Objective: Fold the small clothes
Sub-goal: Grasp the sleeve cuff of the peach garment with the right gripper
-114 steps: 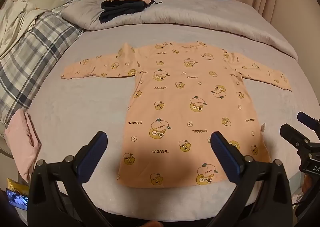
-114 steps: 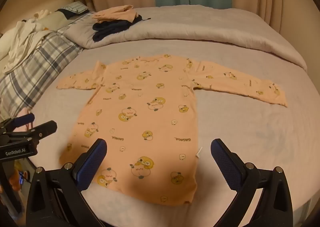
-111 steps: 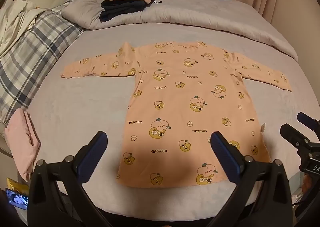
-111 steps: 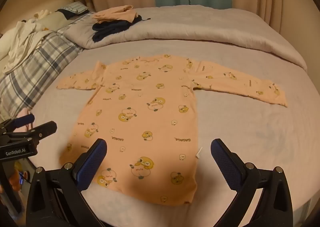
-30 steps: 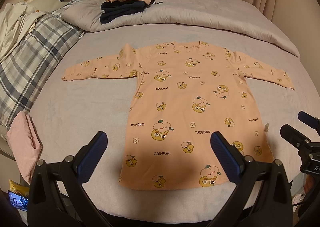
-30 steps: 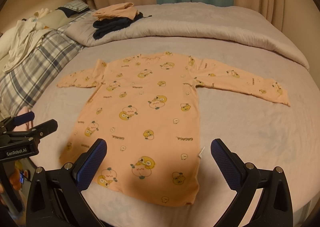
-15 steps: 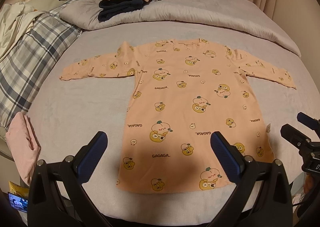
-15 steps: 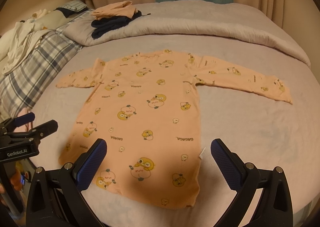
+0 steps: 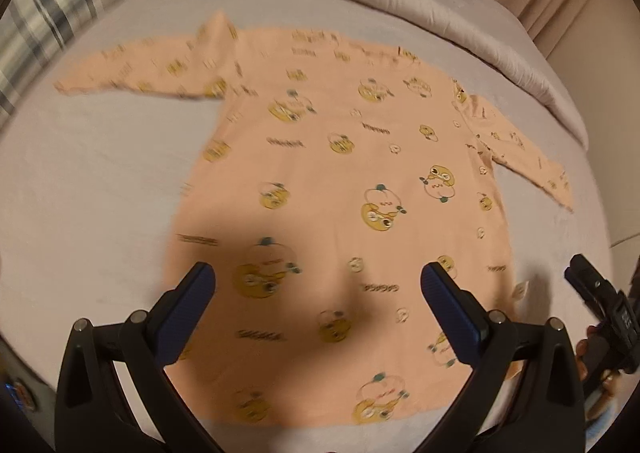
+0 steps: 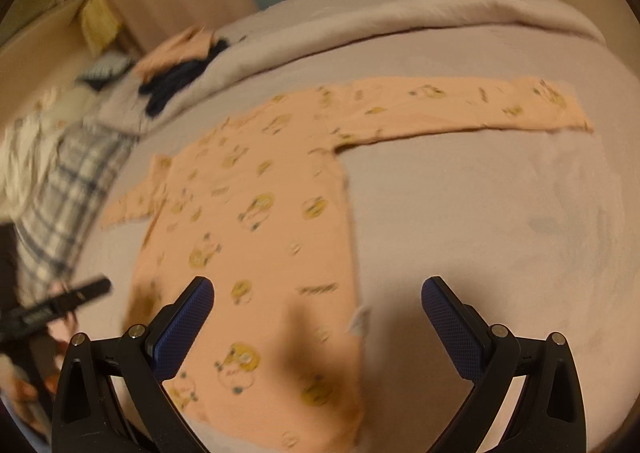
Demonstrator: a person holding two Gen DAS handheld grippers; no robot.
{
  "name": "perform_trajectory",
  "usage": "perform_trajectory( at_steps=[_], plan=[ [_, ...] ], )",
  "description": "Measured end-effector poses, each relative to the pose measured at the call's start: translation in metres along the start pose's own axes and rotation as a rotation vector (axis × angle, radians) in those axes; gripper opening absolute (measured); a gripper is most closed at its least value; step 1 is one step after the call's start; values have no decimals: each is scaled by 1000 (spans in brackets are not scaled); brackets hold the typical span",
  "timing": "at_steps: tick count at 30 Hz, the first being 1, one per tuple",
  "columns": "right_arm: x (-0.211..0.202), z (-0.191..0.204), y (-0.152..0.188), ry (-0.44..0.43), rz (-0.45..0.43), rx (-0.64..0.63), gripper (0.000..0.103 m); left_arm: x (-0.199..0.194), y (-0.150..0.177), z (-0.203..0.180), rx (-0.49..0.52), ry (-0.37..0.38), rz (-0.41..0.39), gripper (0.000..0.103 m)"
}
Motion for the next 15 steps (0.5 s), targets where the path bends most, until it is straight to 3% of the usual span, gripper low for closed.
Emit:
perform_trajectory(
  at_steps=[4, 10, 15],
  plan=[
    [-8, -58, -33, -6, -84, 183, 103, 14, -14, -6, -32, 102, -14, 103],
    [-7, -145, -79, 89, -173, 433, 103, 22, -46, -20, 4, 117, -59, 103],
    [3, -174, -100, 92, -223, 537, 103, 36, -77, -27, 52, 88, -77, 103]
  ],
)
Point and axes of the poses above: each gripper's, at about its wrist camera, not at the fingertips, and x roughly the way its jaws point, z to its left, y to its underside, the point moved 3 cm from there along x, roughly the way its jaws point, and after that the axes turned 11 degrees about x, right-handed, at the moved point
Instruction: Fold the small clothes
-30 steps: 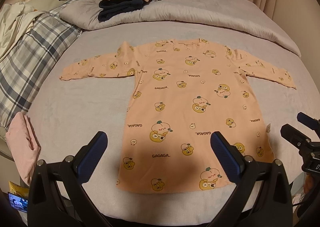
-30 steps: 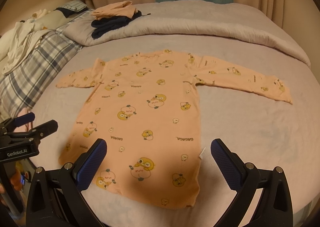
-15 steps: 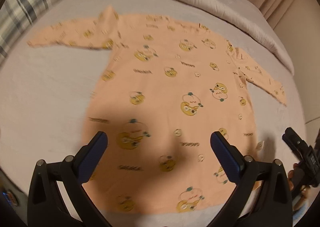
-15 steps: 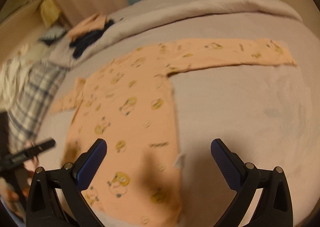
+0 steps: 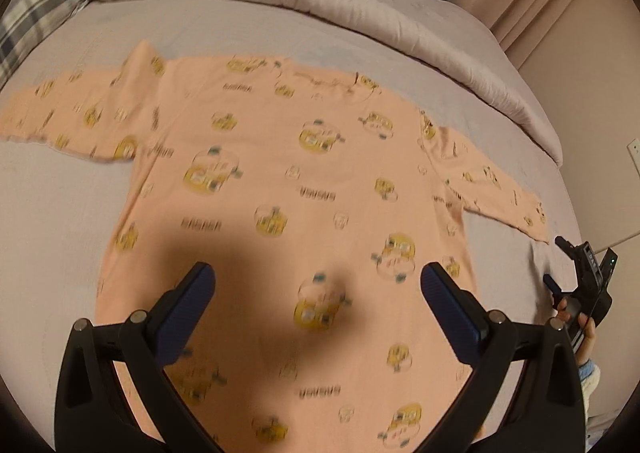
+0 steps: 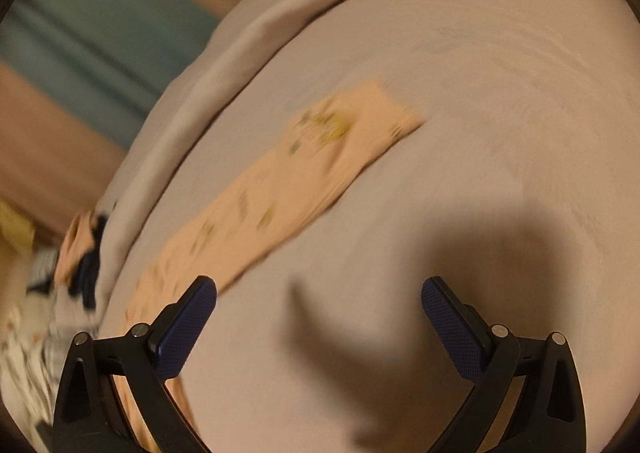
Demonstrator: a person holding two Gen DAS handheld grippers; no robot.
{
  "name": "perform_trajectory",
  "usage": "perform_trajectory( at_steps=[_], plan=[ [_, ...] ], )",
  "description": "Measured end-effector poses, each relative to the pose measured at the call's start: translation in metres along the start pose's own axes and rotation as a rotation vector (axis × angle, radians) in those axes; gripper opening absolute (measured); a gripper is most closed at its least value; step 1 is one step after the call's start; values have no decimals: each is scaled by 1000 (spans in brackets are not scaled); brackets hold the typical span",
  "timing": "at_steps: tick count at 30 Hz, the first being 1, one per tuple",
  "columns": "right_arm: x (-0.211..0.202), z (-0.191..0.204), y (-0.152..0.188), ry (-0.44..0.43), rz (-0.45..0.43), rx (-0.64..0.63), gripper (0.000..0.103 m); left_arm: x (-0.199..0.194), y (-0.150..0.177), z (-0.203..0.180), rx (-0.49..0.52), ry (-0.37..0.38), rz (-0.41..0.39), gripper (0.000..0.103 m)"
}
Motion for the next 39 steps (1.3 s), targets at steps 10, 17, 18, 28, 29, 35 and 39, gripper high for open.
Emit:
perform_trajectory(
  at_steps=[10, 17, 18, 28, 29, 35, 39],
  plan=[
    [29, 5, -44, 17, -144, 33, 66, 30, -28, -8, 2, 8, -10, 102],
    [14, 3, -48, 0, -180, 30, 14, 40, -30, -1, -20, 45, 6, 102],
    [9, 11, -46, -3, -193, -4, 14, 40, -31, 3, -32, 51, 4, 102],
    [-21, 166, 12, -157, -189, -424, 12, 13, -29, 40, -129, 115, -48, 102],
    [-17, 179, 19, -170, -175, -452, 12, 11, -29, 44, -140, 120, -53, 102],
    [-2, 253, 92, -252, -78, -669, 12, -9, -25, 80, -219, 150, -96, 102],
    [16, 288, 139, -268, -33, -810, 12, -21, -19, 108, -265, 138, -117, 102]
  ],
)
Point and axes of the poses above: each gripper's, at about its wrist camera, not at the fingertips, and x roughly the way its jaws point, z to its left, y to its underside, the point moved 3 cm from there along x, roughly the way its jaws point, and after that the axes turned 11 degrees about x, right-handed, at the moved point
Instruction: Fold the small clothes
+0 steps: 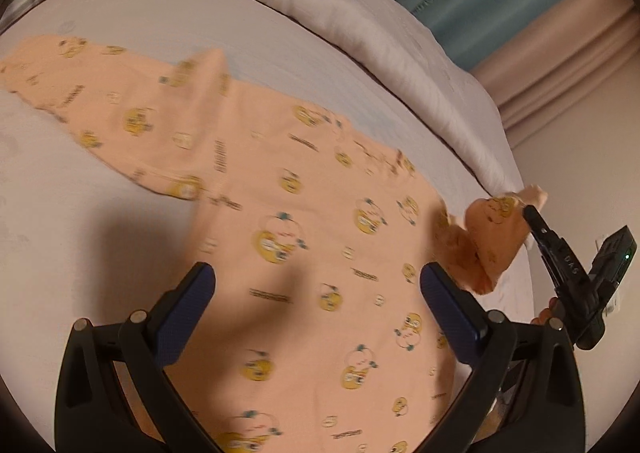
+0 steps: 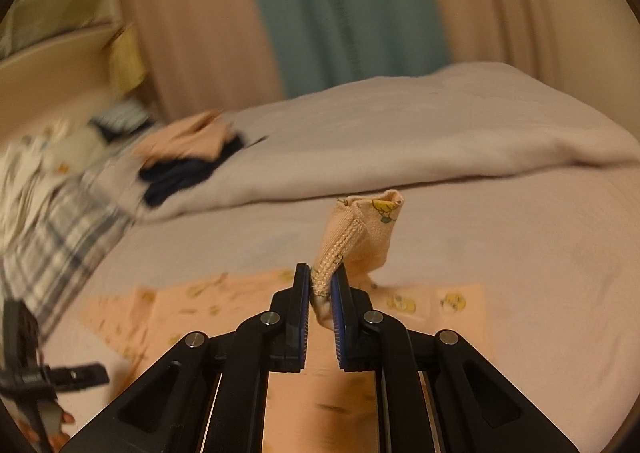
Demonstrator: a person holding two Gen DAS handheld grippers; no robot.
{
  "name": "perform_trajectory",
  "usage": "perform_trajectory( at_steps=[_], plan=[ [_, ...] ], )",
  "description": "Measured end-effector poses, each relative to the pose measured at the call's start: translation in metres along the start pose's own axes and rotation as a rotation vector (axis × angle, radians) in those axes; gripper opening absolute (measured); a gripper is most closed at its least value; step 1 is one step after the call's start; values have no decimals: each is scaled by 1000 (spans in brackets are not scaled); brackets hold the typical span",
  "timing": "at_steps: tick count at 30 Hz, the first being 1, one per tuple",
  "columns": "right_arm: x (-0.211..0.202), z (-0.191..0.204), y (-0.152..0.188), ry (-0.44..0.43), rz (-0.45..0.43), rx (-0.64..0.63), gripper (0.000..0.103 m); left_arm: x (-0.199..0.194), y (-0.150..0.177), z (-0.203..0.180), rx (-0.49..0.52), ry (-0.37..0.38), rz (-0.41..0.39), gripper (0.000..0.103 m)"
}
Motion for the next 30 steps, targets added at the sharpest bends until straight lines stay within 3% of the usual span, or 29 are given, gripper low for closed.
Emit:
perform_trajectory(
  at_steps=[6, 11, 14, 16, 17, 20, 24, 27, 30],
  plan=[
    [42, 79, 28, -3, 25, -216, 12, -22, 0, 41, -57, -36, -22, 102],
    [65, 136, 79, 10, 27, -434, 12, -34, 0, 65, -99, -60, -39, 102],
    [87, 155, 115, -34, 161, -510, 14, -35, 2, 69, -104, -67, -35, 102],
    [93, 157, 134, -79, 227, -530, 34, -33, 4, 67, -100, -62, -28, 102],
    [92, 157, 138, -95, 245, -529, 39, -32, 4, 65, -98, -59, -25, 102],
    [74, 143, 126, -176, 269, -435, 43, -28, 2, 57, -88, -32, -19, 102],
    [47, 98, 89, -208, 252, -266, 44, -19, 0, 46, -102, 53, -6, 102],
    [31, 42, 65, -118, 242, -171, 45, -3, -1, 40, -149, 98, 19, 102],
    [25, -1, 62, -58, 250, -77, 45, 13, -4, 31, -206, 176, 33, 102]
  ],
)
Point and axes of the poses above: each gripper's, at about its wrist camera, not at the fingertips, and x roughly the way its jaws point, z to its left, y to its underside, the point moved 3 cm from there along x, roughly the way its jaws point, and after that the axes turned 11 degrees about x, right-handed, at the moved point
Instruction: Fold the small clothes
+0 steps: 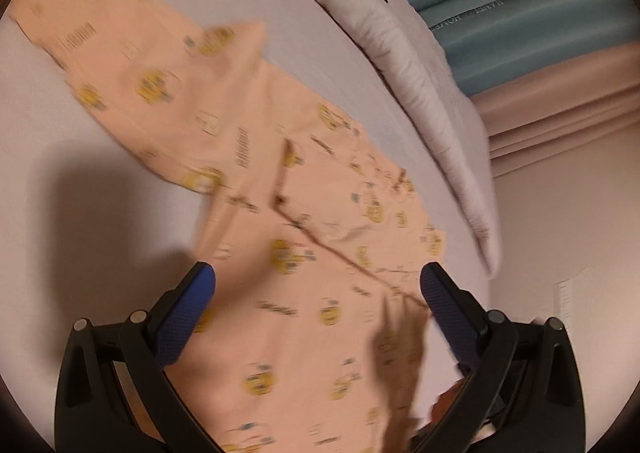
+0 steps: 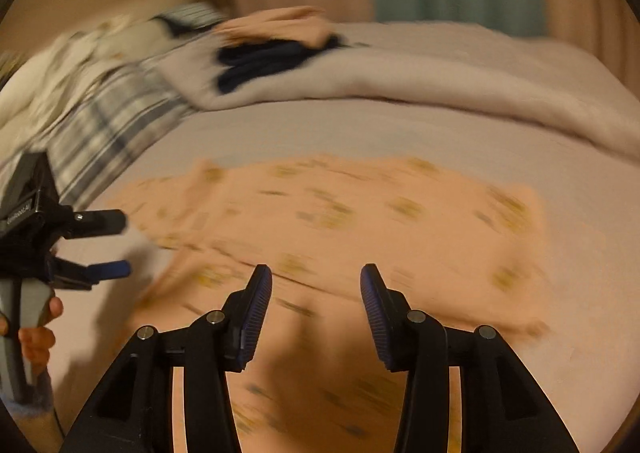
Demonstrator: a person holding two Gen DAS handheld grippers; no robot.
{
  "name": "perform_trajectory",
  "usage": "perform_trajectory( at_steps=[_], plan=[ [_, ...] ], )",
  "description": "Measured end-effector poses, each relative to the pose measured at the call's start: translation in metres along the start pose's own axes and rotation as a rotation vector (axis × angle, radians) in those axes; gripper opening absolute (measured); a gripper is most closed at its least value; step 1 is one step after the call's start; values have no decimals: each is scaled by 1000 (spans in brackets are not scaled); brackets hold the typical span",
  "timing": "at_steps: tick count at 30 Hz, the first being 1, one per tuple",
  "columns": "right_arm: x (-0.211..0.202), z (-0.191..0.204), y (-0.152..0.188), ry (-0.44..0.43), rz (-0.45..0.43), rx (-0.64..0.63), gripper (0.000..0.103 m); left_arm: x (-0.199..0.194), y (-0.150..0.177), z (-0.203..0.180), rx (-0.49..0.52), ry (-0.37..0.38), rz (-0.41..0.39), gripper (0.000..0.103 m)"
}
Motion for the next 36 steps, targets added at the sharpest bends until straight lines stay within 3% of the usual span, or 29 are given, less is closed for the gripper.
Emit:
perform_trajectory(
  at_steps=[4, 7, 12, 14, 17, 18, 19, 24, 27, 31, 36],
  plan=[
    [-17, -38, 16, 13, -14, 110, 45, 35, -2, -16, -29, 100, 50, 102],
    [-19, -47, 20, -10, -19, 150, 45, 64, -5, -17, -61, 102, 85, 101],
    [-17, -47, 23, -58, -29, 155, 45, 77, -16, -11, -133, 138, 3, 99],
    [-16, -46, 24, -69, -32, 145, 45, 78, -23, -12, -147, 153, -29, 92],
    [-12, -51, 27, -98, -20, 161, 45, 84, -30, -11, -156, 139, -45, 50],
    [-9, -52, 27, -98, -17, 163, 45, 88, -31, -10, -148, 124, -38, 21],
    [-8, -54, 28, -98, -15, 164, 45, 91, -32, -10, -136, 103, -29, 5],
    [11, -54, 24, -80, 21, 150, 45, 68, -37, -3, -66, -13, -120, 9],
    [23, -53, 20, -20, 27, 136, 45, 49, -42, 1, -34, -80, -175, 8],
    [26, -62, 16, 69, 1, 172, 52, 45, -39, 9, 8, -153, -141, 11],
    [23, -68, 19, 162, 2, 203, 52, 35, -34, 35, -46, -215, -122, 26]
  ],
)
Point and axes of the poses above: each gripper's, at about its wrist camera, not at the fingertips, and x roughly the way its jaws point, z to its left, y to its underside, the point moved 3 cm from there along x, roughly the way its jaws point, and after that the axes turned 11 degrees about x, right-handed, at the moved point
